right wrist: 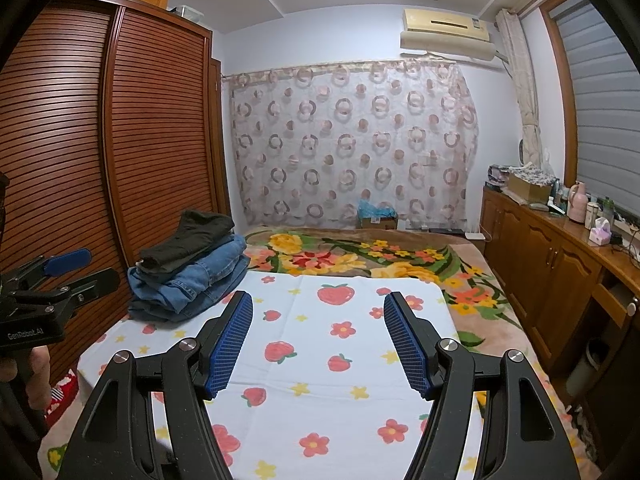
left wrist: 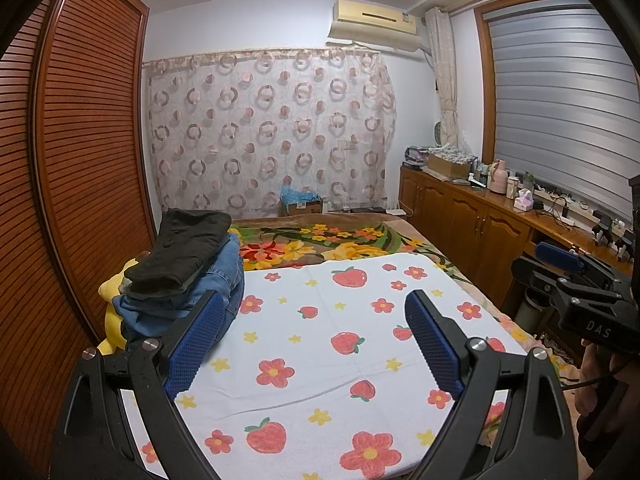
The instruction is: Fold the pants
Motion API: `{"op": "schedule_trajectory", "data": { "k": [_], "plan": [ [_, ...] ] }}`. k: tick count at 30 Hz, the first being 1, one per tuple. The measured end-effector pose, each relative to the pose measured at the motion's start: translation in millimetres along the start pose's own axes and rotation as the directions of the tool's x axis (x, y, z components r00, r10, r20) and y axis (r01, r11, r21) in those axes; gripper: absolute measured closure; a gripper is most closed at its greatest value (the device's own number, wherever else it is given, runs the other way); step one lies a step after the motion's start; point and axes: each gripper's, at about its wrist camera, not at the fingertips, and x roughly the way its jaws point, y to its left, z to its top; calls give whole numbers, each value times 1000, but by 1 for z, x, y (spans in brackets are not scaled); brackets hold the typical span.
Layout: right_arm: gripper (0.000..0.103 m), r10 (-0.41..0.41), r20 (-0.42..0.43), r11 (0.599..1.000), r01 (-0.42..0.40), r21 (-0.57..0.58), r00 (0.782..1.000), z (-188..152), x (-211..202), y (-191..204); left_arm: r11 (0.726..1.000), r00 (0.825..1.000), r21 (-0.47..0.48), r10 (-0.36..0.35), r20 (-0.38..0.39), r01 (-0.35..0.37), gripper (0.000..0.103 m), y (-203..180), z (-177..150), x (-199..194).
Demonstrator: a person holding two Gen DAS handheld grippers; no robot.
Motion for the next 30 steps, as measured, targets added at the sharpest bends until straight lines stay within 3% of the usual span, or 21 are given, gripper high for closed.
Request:
{"op": "schedule_trajectory", "data": {
  "k": [30],
  "plan": [
    [32, 4, -2, 1000, -4, 2, 1000, -2, -1, 1, 1000, 1000, 1, -1, 1, 1, 11, 0, -2, 1]
  ]
}}
